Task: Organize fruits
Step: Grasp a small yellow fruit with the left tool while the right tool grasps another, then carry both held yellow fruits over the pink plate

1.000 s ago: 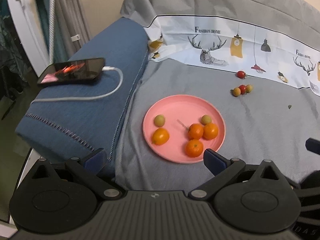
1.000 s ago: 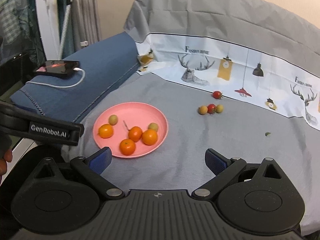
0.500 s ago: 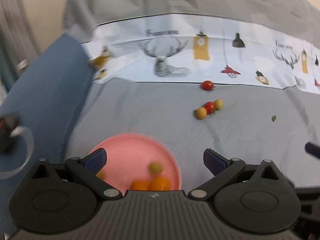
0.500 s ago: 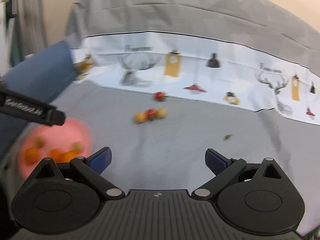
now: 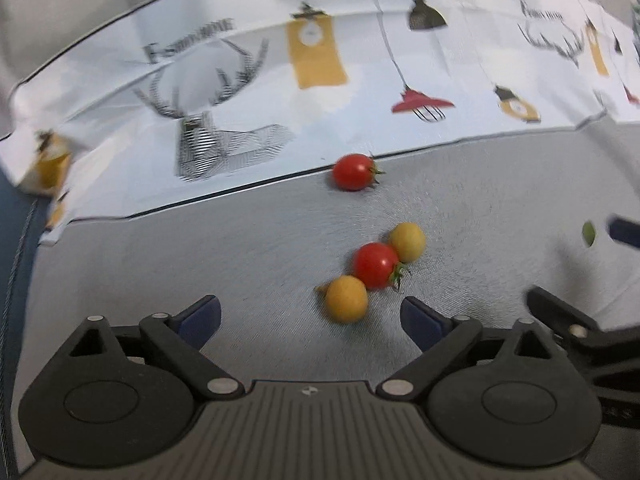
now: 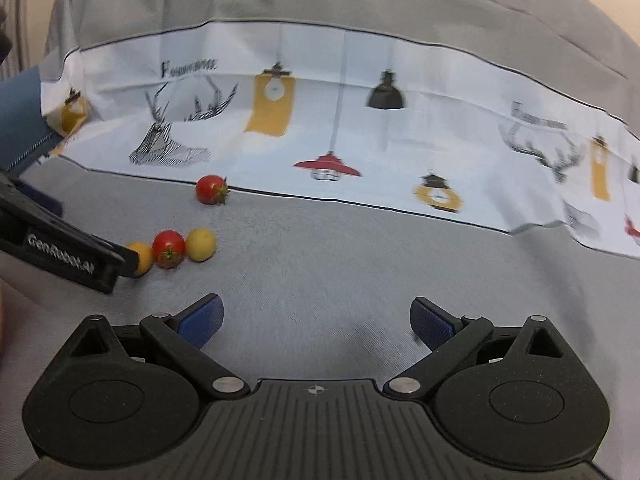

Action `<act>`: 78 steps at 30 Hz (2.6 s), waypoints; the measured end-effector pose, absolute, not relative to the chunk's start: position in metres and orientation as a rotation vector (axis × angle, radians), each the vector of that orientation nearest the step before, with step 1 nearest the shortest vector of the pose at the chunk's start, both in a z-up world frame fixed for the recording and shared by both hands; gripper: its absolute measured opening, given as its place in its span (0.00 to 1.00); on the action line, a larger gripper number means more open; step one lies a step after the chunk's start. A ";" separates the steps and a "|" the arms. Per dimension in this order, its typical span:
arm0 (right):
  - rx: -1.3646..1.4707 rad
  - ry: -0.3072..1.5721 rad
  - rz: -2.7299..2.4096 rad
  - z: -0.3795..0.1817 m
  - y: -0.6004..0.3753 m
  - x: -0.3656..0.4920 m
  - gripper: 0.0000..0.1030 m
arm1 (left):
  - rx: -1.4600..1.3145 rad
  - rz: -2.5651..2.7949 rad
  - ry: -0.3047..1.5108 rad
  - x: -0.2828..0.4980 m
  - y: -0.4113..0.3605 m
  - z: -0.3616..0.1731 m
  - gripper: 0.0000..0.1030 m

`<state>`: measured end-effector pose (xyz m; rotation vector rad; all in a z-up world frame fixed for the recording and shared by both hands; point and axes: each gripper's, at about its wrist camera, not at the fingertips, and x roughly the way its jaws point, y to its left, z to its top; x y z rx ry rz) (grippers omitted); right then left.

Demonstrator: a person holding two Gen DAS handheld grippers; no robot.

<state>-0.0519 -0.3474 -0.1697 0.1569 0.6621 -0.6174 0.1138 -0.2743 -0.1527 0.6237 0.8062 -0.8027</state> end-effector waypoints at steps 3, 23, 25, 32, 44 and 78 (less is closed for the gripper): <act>0.128 0.674 -0.568 -0.186 -0.357 -0.029 0.96 | 0.654 -0.816 0.784 0.119 -0.283 -0.167 0.90; 0.006 0.646 -0.397 -0.196 -0.340 0.020 0.26 | 0.479 -0.884 0.856 0.142 -0.255 -0.146 0.28; 0.059 0.647 -0.442 -0.190 -0.344 0.007 0.26 | 0.449 -0.884 0.839 0.136 -0.245 -0.132 0.28; 0.202 0.644 -0.529 -0.162 -0.327 -0.058 0.26 | 0.355 -0.881 0.845 0.101 -0.195 -0.087 0.28; 0.231 0.651 -0.370 -0.084 -0.203 -0.116 0.26 | 0.340 -0.784 0.866 0.020 -0.069 -0.033 0.28; 0.134 0.616 -0.208 -0.020 -0.051 -0.160 0.26 | 0.239 -0.640 0.838 -0.047 0.079 0.009 0.28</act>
